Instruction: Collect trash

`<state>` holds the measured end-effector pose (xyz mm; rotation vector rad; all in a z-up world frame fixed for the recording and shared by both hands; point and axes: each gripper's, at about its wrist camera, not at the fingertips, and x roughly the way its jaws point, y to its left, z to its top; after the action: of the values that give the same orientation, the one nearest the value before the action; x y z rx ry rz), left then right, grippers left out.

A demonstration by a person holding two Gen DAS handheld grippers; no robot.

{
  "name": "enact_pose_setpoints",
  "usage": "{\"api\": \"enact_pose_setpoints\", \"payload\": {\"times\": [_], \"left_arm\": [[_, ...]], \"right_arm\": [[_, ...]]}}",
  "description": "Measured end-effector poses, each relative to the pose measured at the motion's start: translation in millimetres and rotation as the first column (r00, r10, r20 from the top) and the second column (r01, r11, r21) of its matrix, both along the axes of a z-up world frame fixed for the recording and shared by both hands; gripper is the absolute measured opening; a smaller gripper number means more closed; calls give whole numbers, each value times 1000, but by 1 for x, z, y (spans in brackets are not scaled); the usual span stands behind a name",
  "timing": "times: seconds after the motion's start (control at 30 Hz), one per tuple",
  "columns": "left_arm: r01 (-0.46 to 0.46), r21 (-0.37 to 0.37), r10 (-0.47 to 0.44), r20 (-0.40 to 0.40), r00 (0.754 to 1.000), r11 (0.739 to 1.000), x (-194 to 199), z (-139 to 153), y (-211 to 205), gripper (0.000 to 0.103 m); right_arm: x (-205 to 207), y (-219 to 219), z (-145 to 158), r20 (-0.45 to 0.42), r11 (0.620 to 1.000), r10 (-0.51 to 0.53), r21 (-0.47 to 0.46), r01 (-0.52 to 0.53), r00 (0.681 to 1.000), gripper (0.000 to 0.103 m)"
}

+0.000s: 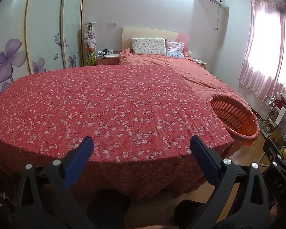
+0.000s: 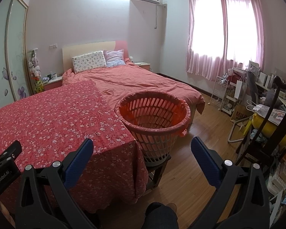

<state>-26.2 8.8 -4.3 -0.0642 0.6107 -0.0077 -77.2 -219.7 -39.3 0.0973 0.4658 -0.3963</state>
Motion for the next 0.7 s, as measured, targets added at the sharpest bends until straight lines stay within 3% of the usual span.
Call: {"api": "enact_pose_setpoints", "payload": {"times": [0.7], "left_arm": [[-14,16,13,39,999,1000,-5,15,1,99]], "right_arm": [[-1,2,5,15,1000,4,-4,-4,1000,101]]}}
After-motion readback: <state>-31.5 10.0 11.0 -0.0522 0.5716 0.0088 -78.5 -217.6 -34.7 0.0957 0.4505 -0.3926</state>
